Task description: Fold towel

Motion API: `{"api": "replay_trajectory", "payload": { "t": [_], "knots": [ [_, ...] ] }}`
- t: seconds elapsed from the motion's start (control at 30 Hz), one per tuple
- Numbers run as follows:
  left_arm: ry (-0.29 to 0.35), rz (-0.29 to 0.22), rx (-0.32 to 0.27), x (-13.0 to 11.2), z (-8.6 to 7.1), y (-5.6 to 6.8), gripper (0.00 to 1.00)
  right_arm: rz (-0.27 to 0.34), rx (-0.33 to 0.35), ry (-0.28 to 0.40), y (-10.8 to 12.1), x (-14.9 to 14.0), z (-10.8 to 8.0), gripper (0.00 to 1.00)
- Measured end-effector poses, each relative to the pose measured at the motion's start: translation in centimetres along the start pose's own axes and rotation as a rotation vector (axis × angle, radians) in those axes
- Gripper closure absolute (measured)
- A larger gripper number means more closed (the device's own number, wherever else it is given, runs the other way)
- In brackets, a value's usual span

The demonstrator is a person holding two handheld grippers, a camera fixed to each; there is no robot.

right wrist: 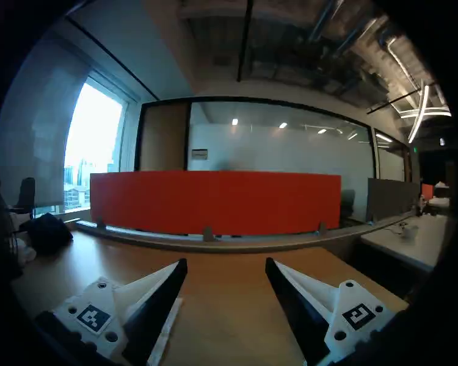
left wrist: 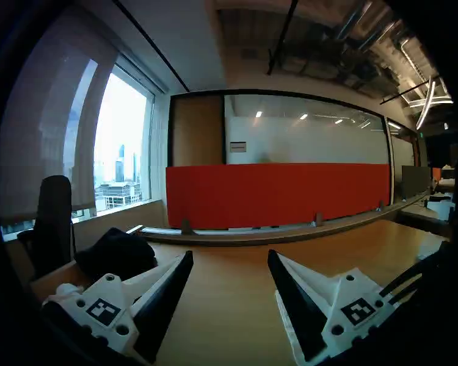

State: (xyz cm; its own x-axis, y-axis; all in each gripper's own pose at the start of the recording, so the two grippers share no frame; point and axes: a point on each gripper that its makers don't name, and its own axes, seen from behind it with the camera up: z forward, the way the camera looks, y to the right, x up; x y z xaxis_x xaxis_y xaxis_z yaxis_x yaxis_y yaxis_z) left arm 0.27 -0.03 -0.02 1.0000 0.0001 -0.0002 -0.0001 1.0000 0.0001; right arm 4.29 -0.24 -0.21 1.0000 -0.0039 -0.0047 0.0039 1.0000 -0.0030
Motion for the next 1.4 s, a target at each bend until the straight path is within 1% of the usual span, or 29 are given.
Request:
{"api": "replay_trajectory", "payload": {
  "t": [0.17,0.3,0.47,0.6,0.8,0.93,1.1,1.27,1.4],
  "knots": [
    [0.000,0.000,-0.002,2.8,-0.2,-0.2,0.10,0.000,-0.008,0.010,0.1,3.5,-0.2,0.01],
    [-0.004,0.005,-0.007,4.5,-0.4,-0.2,0.10,0.000,-0.018,0.015,0.2,5.5,-0.5,0.01],
    [-0.015,0.018,-0.019,5.8,-0.5,0.0,0.10,-0.001,-0.022,0.014,0.2,7.1,-0.8,0.01],
    [-0.025,0.030,-0.037,6.6,-0.6,0.3,0.10,-0.007,-0.011,0.007,-0.2,8.2,-1.0,0.01],
    [-0.048,0.052,-0.077,7.2,-0.9,1.0,0.10,-0.042,0.025,-0.016,-1.0,9.0,-1.3,0.01],
    [-0.070,0.068,-0.112,7.2,-1.1,1.8,0.10,-0.076,0.072,-0.050,-1.7,8.6,-1.5,0.01],
    [-0.108,0.082,-0.166,6.8,-1.3,2.8,0.10,-0.129,0.155,-0.105,-3.0,7.5,-1.9,0.00],
    [-0.153,0.095,-0.239,6.0,-1.6,4.0,0.10,-0.185,0.272,-0.159,-5.0,6.3,-2.7,0.00],
    [-0.186,0.119,-0.292,5.2,-1.9,4.8,0.10,-0.213,0.354,-0.199,-6.5,5.5,-3.3,0.00]
  ]
}}
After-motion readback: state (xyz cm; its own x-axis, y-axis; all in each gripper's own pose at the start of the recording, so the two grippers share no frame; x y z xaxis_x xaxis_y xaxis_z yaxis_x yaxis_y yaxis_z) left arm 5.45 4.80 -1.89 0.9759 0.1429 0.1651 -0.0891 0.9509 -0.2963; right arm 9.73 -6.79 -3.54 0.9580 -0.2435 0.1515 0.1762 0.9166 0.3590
